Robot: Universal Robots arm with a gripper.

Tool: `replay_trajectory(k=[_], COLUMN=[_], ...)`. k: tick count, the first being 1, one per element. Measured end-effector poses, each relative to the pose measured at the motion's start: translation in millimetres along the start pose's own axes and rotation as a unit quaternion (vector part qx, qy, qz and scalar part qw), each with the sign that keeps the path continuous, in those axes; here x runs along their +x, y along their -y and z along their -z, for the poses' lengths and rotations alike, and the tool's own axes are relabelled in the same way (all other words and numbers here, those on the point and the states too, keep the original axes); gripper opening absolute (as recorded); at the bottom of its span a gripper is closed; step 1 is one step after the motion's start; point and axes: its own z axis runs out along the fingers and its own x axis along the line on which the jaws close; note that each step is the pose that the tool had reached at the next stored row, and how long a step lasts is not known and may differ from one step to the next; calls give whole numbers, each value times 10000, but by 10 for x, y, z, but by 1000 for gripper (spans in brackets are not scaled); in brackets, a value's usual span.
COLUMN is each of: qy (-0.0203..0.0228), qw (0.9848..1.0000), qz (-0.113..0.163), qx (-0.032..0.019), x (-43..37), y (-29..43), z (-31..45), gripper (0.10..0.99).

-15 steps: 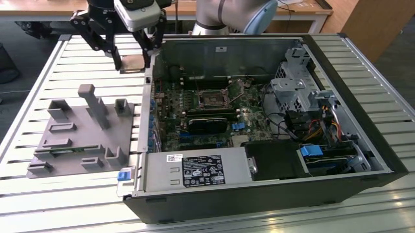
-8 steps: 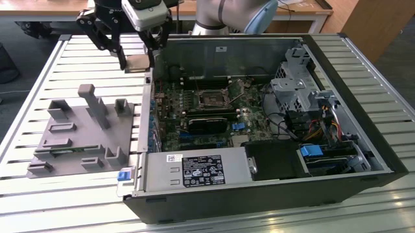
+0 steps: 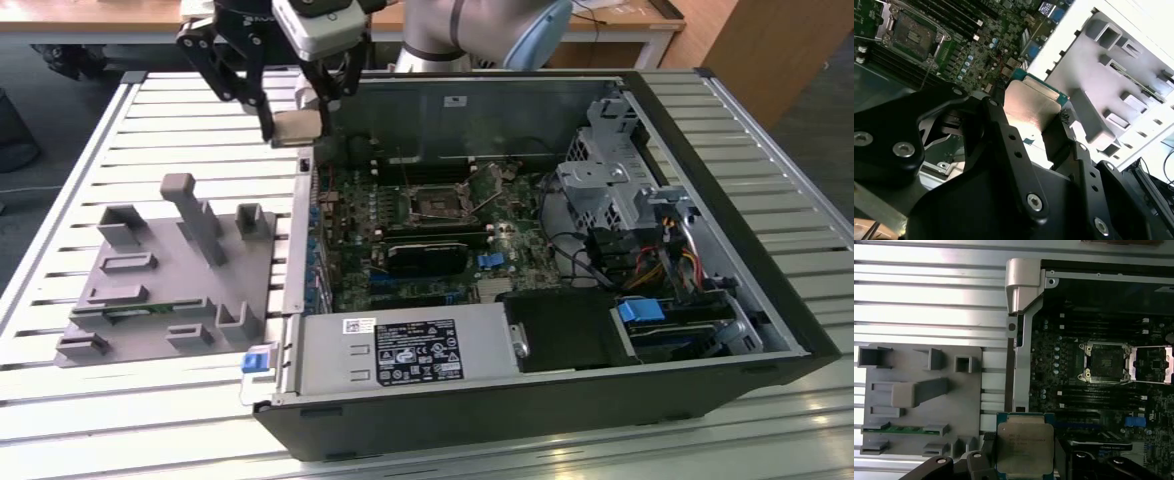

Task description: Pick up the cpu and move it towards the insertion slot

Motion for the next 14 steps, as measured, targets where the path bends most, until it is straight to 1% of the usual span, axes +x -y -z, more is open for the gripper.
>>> replay_trajectory(k=[5, 14], qy=[0, 0], qw=[10000, 10000], qz=[0, 0], qx=[0, 0], x=[-99, -343], y=[-39, -82], z=[-1, -3], gripper=[545, 545])
